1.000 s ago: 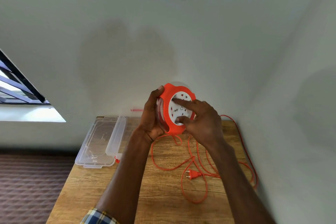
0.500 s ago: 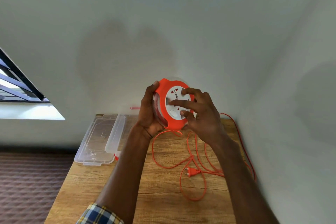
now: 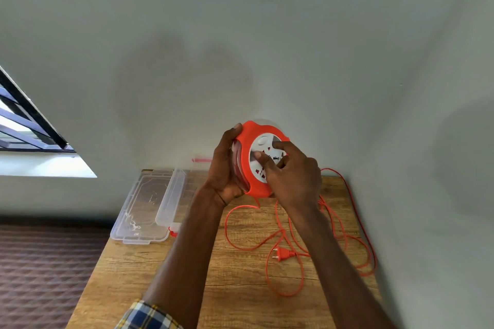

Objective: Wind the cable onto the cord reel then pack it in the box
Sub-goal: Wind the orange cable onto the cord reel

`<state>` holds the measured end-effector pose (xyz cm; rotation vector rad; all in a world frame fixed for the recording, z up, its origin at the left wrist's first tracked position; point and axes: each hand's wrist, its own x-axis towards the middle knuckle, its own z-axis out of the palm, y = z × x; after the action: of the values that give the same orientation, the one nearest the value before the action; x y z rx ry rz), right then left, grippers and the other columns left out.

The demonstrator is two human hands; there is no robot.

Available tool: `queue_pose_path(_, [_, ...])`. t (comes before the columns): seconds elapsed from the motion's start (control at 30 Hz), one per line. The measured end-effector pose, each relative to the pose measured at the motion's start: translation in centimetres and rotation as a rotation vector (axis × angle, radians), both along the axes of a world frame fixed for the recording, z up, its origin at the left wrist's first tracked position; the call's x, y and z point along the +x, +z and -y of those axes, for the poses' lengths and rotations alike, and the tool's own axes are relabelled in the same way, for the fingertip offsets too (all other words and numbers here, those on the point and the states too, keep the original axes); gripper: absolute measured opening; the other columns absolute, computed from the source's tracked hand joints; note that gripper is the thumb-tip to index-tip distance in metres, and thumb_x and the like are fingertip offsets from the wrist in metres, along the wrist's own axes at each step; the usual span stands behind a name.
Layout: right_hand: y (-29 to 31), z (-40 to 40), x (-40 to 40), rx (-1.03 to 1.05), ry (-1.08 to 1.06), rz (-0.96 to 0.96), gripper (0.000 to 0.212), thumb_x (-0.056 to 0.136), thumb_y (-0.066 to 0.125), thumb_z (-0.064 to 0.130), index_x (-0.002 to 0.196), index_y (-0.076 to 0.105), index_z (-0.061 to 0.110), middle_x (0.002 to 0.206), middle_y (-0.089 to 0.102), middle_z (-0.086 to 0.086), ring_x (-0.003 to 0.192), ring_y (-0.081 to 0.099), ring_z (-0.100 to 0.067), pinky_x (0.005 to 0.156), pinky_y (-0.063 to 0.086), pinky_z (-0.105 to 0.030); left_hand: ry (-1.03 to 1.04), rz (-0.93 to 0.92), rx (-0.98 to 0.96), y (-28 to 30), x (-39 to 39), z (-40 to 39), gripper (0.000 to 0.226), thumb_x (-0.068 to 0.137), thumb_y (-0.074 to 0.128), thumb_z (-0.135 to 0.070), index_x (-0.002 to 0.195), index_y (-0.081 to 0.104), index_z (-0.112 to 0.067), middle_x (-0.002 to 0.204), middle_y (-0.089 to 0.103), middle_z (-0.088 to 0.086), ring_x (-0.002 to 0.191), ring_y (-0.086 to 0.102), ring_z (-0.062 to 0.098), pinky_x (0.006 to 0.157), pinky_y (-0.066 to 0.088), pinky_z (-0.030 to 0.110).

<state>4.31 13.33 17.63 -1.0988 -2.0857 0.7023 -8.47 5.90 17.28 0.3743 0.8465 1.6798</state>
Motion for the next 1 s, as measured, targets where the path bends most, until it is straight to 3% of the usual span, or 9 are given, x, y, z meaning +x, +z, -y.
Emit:
queue_pose_path(0.13, [-0.3,-0.7,0.4,0.139,0.08,-0.007,0.055,0.086,0.064,0.067,0.128,0.067,0.031,0.098,0.073,0.006,0.093,0.068,-0.017,0.072,0.055,-0.034,-0.013,0.008,0.011,-0.3,0.1,-0.2,0.072,0.1,0.042,-0.064,0.143,0.064,-0.009,0.137,0.066,0.021,0.118,0.067,0.039,0.1,0.055,0.052])
queue_pose_path(0.23, [-0.8,-2.3,1.2,0.183,0.246,-0.066,0.043,0.088,0.074,0.042,0.129,0.063,0.037,0.12,0.06,0.009,0.107,0.06,-0.016,0.075,0.056,-0.039,-0.01,0.058,0.053,-0.2,-0.2,0.0,0.072,0.099,0.041,-0.065,0.138,0.067,-0.011,0.138,0.064,0.021,0.118,0.066,0.039,0.103,0.053,0.054])
queue_pose_path(0.37, [-1.6,-3.3,1.9,0.294,0.388,0.03,0.063,0.087,0.075,0.012,0.132,0.058,0.052,0.138,0.05,0.017,0.115,0.049,-0.011,0.073,0.057,-0.036,-0.018,0.074,0.063,-1.0,-0.9,-0.2,0.08,0.101,0.037,-0.068,0.152,0.052,-0.009,0.151,0.053,0.022,0.134,0.051,0.043,0.118,0.035,0.061])
queue_pose_path(0.5, [-1.9,-2.8,1.5,0.282,0.484,0.01,0.064,0.083,0.075,0.0,0.124,0.067,0.048,0.144,0.047,0.012,0.116,0.046,-0.015,0.073,0.059,-0.039,-0.001,0.076,0.06,-1.0,-0.6,-0.1,0.071,0.102,0.036,-0.066,0.132,0.072,-0.013,0.131,0.07,0.018,0.115,0.068,0.037,0.101,0.053,0.053])
queue_pose_path(0.67, [-1.8,-2.9,1.4,0.31,0.423,0.053,0.064,0.085,0.074,0.005,0.126,0.064,0.053,0.142,0.055,0.014,0.114,0.047,-0.018,0.081,0.055,-0.038,0.021,0.043,0.01,-1.2,-0.7,0.0,0.072,0.1,0.04,-0.068,0.138,0.067,-0.013,0.133,0.068,0.018,0.116,0.066,0.037,0.103,0.051,0.054])
queue_pose_path(0.83, [-1.8,-2.4,1.1,0.323,0.318,0.059,0.058,0.085,0.077,0.011,0.124,0.066,0.052,0.128,0.064,0.013,0.106,0.051,-0.02,0.071,0.053,-0.034,0.006,0.034,-0.003,-0.4,-0.5,0.0,0.067,0.098,0.042,-0.065,0.126,0.075,-0.013,0.125,0.071,0.017,0.108,0.069,0.034,0.096,0.054,0.049])
queue_pose_path(0.93, [-1.5,-1.8,1.0,0.225,0.261,0.027,0.049,0.086,0.076,0.038,0.129,0.06,0.056,0.102,0.062,0.018,0.095,0.054,-0.015,0.069,0.049,-0.029,-0.004,0.032,0.011,0.1,-0.3,0.1,0.07,0.099,0.045,-0.061,0.141,0.062,-0.008,0.131,0.065,0.02,0.115,0.065,0.038,0.101,0.051,0.05])
queue_pose_path(1.0, [-1.2,-1.0,0.9,0.12,0.176,-0.042,0.054,0.082,0.075,0.057,0.132,0.059,0.05,0.091,0.066,0.016,0.086,0.062,-0.008,0.07,0.052,-0.026,0.0,0.022,0.009,0.1,-0.3,0.0,0.07,0.102,0.044,-0.059,0.145,0.057,-0.006,0.13,0.066,0.021,0.116,0.065,0.038,0.101,0.053,0.051])
